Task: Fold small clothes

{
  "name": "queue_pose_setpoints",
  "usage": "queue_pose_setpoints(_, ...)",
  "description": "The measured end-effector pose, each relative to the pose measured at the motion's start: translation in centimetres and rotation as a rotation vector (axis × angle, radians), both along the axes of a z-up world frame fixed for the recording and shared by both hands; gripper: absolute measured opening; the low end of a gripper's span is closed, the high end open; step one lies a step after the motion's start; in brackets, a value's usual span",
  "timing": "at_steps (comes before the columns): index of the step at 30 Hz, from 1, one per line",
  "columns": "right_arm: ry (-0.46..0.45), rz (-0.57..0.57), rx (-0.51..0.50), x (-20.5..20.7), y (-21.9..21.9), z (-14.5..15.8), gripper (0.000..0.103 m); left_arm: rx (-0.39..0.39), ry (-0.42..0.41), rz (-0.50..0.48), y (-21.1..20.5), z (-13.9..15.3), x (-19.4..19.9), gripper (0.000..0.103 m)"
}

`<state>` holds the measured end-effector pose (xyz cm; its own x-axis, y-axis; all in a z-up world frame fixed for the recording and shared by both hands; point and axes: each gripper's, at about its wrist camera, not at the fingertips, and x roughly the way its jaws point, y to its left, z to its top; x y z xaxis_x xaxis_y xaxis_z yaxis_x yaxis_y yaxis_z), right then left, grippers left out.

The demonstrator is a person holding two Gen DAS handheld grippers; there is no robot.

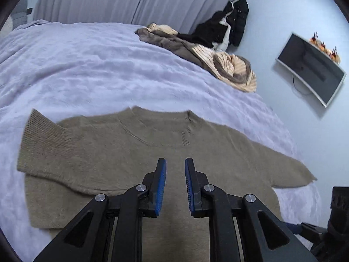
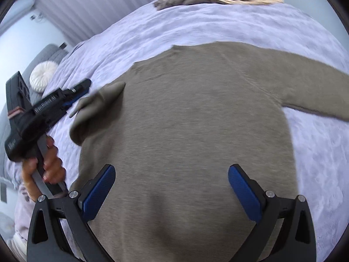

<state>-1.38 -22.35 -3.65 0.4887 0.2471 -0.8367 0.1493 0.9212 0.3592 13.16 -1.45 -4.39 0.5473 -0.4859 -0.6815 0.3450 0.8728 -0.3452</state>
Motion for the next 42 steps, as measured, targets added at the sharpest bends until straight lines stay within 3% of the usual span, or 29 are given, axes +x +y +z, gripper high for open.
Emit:
queue_pose_setpoints(4,0.021,-0.041,-0.012,-0.3,-2.3,-0.8,0.103,0.132,0.081,-0.028,-3.0,-2.8,-1.1,0.02)
queue_pose_setpoints(9,0.011,-0.007,-0.061,1.1,-2.1,-0.8,0.103,0.141,0.111,0.02,0.1,-3.4,-3.0,0.021)
queue_pose_setpoints(11,-0.016,0.048,-0.101,2.0,-0.6,-0.1,0.103,0.156,0.079,0.09,3.0,-2.8,-4.2,0.067)
queue_pose_setpoints(12,-0.031,0.083,-0.124,2.4,0.5,0.3,0.103,0.165,0.028,0.174,5.2,-2.1,-5.3,0.102)
queue_pose_setpoints(14,-0.064,0.166,-0.182,4.1,3.4,1.1,0.103,0.146,-0.049,0.272,8.6,-1.1,-7.1,0.103)
queue_pose_setpoints(18,-0.138,0.335,-0.281,7.4,10.6,2.0,0.103,0.18,-0.022,0.404,13.9,-1.1,-7.9,0.103)
queue_pose_setpoints(21,-0.168,0.447,-0.334,9.9,15.9,1.8,0.102,0.259,0.073,0.472,16.6,-3.4,-7.2,0.103)
queue_pose_setpoints(25,-0.161,0.572,-0.417,12.8,22.0,-0.5,0.1,0.212,0.148,0.533,18.5,-5.8,-6.9,0.103)
queue_pose_setpoints(28,-0.118,0.611,-0.436,15.1,24.8,-3.1,0.094,0.222,0.181,0.562,18.7,-7.1,-6.1,0.103)
queue_pose_setpoints(29,-0.098,0.607,-0.459,15.9,25.5,-4.1,0.091,0.225,0.195,0.565,18.7,-7.4,-5.8,0.103)
queue_pose_setpoints(31,-0.066,0.587,-0.479,17.2,25.9,-5.4,0.068,0.238,0.213,0.575,18.5,-7.9,-5.2,0.103)
queue_pose_setpoints(33,-0.081,0.53,-0.415,17.5,24.9,-4.8,0.016,0.255,0.204,0.575,18.2,-7.8,-4.6,0.103)
queue_pose_setpoints(34,-0.108,0.488,-0.36,17.4,23.9,-3.9,0.011,0.268,0.199,0.579,18.1,-7.7,-4.3,0.103)
queue_pose_setpoints(38,-0.241,0.234,-0.152,15.6,16.3,-0.1,0.011,0.296,0.204,0.588,18.0,-8.0,-3.6,0.103)
queue_pose_setpoints(42,-0.183,-0.027,0.066,14.5,6.5,-1.0,0.011,0.316,0.193,0.594,17.7,-8.0,-3.6,0.103)
